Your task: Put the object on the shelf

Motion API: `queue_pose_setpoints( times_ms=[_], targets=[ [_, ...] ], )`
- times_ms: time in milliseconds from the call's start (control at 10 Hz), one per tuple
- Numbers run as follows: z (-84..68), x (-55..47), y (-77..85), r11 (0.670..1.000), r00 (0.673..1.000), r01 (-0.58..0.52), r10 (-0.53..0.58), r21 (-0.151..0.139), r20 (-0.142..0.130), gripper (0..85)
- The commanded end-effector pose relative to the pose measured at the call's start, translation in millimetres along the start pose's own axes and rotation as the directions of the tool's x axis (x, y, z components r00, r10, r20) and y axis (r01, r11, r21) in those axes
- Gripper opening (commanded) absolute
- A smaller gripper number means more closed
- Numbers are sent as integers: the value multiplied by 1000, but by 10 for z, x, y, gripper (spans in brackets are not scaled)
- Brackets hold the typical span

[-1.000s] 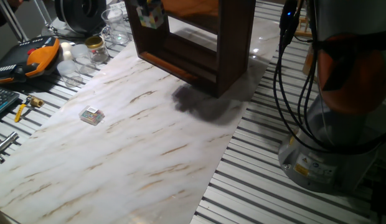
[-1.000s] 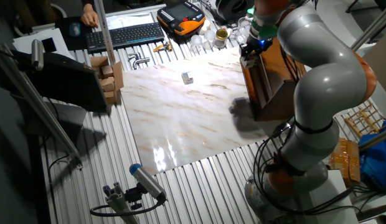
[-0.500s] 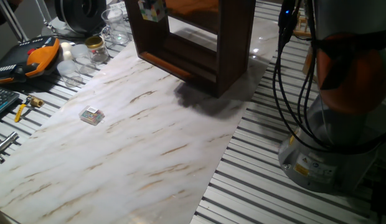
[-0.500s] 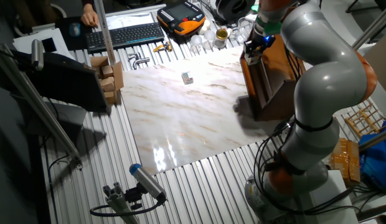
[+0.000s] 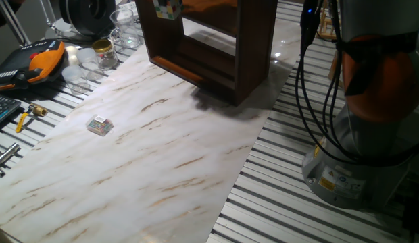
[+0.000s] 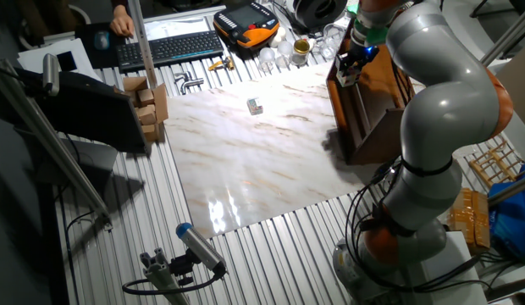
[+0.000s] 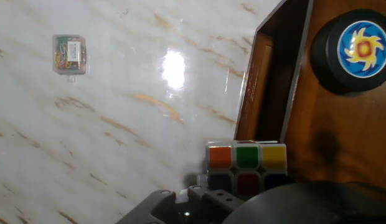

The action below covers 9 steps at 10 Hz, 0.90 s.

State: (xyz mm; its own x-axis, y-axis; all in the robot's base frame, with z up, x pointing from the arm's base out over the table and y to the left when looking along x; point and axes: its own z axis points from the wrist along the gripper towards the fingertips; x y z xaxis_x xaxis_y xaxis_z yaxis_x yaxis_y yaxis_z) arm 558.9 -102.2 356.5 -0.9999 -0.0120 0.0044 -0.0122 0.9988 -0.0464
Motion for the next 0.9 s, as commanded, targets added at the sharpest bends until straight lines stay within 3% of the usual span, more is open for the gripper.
queue_pose_setpoints(
  times_ms=[0,300,400,500,800],
  targets=[
    [4,-3,-1,1000,1000,1,-1,0,0,0],
    [18,0,6,999,999,-42,43,-17,24,0],
    [18,0,6,999,998,-50,50,-5,36,0],
    [18,0,6,998,998,-59,60,-22,35,0],
    [18,0,6,998,997,-57,59,-37,52,0]
  ],
)
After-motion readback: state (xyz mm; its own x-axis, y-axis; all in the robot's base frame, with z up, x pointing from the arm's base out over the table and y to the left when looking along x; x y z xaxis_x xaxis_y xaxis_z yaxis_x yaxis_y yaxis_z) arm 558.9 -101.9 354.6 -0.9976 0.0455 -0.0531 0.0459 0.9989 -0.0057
